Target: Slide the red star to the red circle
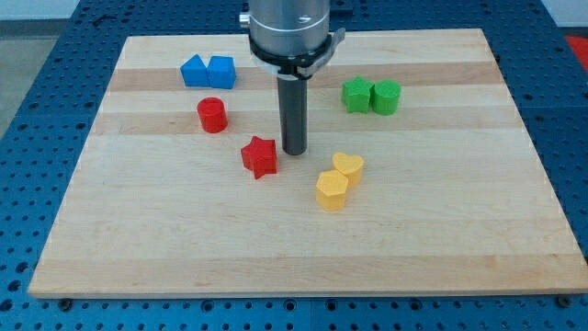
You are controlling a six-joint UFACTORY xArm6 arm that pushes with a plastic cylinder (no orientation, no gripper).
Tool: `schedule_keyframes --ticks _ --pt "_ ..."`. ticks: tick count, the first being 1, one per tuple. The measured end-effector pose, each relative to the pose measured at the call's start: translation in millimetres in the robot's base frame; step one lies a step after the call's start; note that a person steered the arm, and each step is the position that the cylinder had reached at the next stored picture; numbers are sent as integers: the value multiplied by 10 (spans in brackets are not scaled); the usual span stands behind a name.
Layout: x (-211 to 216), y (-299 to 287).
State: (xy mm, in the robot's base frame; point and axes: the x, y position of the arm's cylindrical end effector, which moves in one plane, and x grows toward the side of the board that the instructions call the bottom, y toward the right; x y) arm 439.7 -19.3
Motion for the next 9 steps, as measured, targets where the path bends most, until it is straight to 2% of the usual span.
schedule_keyframes --ticks 2,9 --pt "261 -20" --pt "385 -642"
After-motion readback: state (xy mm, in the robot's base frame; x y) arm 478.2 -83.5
